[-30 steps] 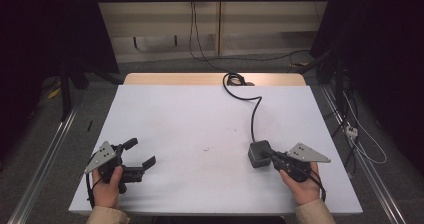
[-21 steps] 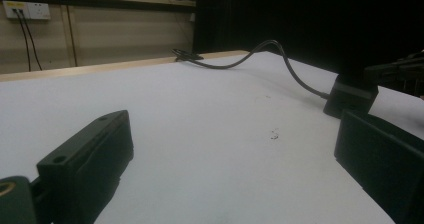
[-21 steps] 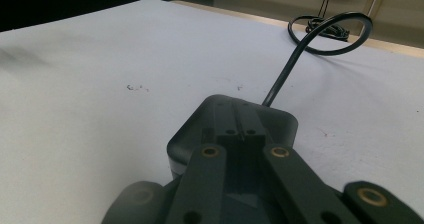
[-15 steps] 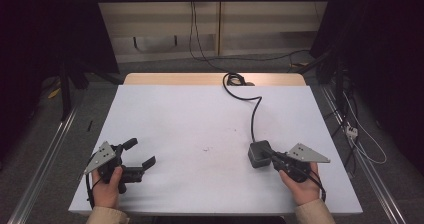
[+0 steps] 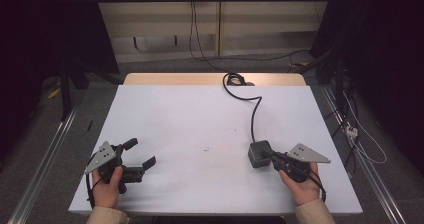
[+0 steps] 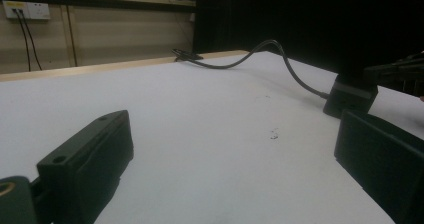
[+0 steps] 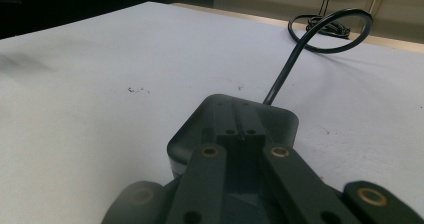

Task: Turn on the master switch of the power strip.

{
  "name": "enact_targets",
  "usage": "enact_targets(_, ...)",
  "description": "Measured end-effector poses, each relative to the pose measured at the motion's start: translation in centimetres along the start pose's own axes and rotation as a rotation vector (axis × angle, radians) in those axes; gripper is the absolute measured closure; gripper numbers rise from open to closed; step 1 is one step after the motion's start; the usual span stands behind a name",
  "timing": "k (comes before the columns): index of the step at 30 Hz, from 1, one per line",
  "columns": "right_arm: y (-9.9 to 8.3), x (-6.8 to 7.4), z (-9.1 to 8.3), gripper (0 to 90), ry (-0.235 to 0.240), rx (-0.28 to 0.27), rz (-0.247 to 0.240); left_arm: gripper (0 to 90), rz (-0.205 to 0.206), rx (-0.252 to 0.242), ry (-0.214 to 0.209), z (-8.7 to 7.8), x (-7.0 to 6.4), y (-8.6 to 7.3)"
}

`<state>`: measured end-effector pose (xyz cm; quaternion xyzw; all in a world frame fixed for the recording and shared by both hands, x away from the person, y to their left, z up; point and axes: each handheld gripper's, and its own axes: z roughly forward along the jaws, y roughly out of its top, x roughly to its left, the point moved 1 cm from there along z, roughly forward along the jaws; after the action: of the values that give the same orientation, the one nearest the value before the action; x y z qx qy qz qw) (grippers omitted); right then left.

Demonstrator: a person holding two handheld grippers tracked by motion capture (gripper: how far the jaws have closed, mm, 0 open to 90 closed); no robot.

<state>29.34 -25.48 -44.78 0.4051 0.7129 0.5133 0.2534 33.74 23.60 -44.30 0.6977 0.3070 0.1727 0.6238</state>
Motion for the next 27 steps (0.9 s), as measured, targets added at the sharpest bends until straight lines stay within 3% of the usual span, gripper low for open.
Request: enact_targets(27, 0.03, 0.01, 0.01, 90.0, 0.0, 0.008, -0.004, 2.0, -0.002, 0.003, -0.001, 0.07, -0.11, -0.1)
